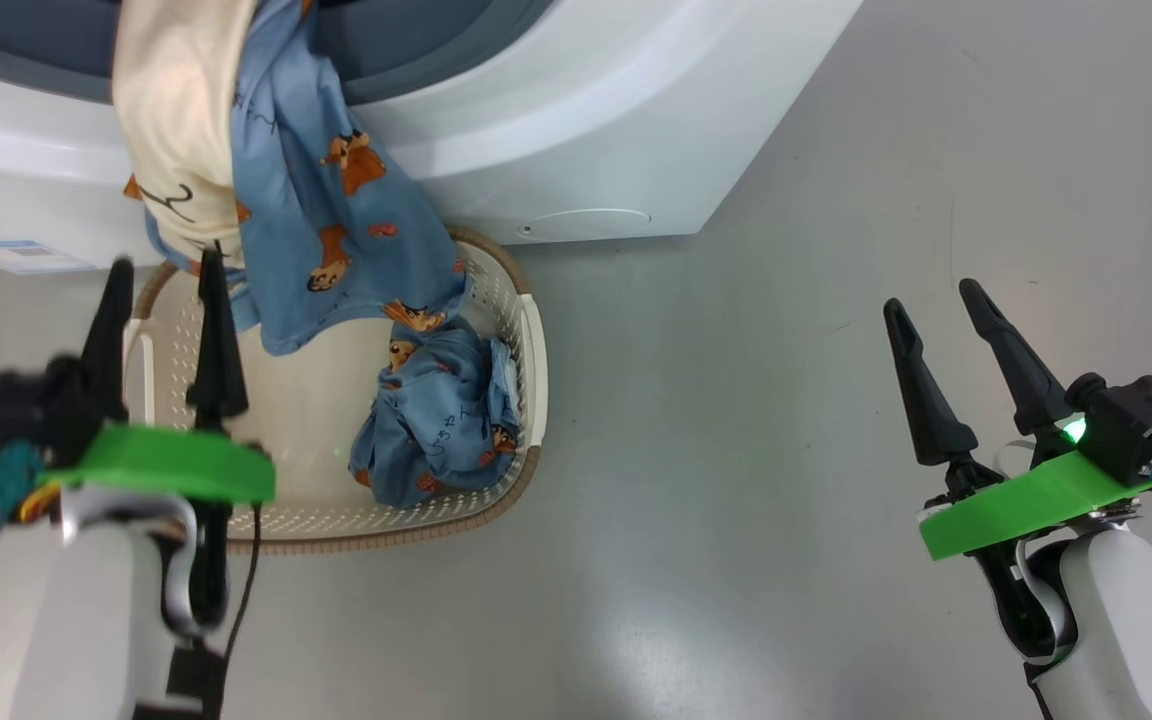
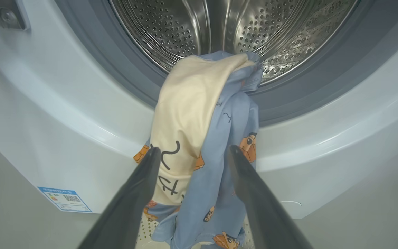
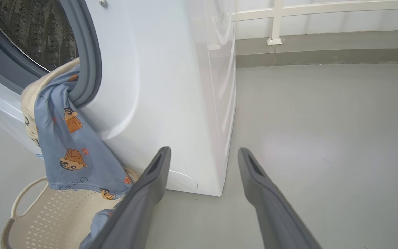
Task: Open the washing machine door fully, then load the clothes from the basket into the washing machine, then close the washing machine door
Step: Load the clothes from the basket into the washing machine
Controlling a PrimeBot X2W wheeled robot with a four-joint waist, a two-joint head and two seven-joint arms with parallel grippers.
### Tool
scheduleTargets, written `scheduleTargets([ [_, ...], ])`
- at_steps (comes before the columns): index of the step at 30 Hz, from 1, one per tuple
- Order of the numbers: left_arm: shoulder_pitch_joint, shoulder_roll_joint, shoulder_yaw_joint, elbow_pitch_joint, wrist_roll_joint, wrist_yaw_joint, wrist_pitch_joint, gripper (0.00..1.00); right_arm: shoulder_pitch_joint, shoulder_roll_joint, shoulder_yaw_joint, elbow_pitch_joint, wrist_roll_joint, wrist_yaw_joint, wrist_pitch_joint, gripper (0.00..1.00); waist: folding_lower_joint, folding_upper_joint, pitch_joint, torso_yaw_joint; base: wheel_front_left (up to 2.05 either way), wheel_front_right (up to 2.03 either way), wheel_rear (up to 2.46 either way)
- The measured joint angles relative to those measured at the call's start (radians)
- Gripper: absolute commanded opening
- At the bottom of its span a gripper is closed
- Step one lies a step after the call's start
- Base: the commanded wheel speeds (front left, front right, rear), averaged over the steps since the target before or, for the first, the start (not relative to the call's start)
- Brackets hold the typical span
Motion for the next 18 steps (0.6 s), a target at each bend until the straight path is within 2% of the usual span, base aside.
scheduleTargets([
  [9, 0.206, -0.012, 0.046, -0.141, 0.006, 0.0, 0.0, 1.0, 0.015, 0.0, -0.002, 0.0, 0.0, 0.0, 0.0, 1.0, 0.0, 0.0, -0.006, -0.007, 0.0, 0.0, 0.0],
  [18, 0.222, -0.019, 0.054, -0.151, 0.005, 0.0, 0.0, 1.0, 0.015, 0.001, -0.002, -0.001, 0.0, 0.0, 0.0, 1.0, 0.0, 0.0, 0.006, -0.015, 0.0, 0.0, 0.0],
])
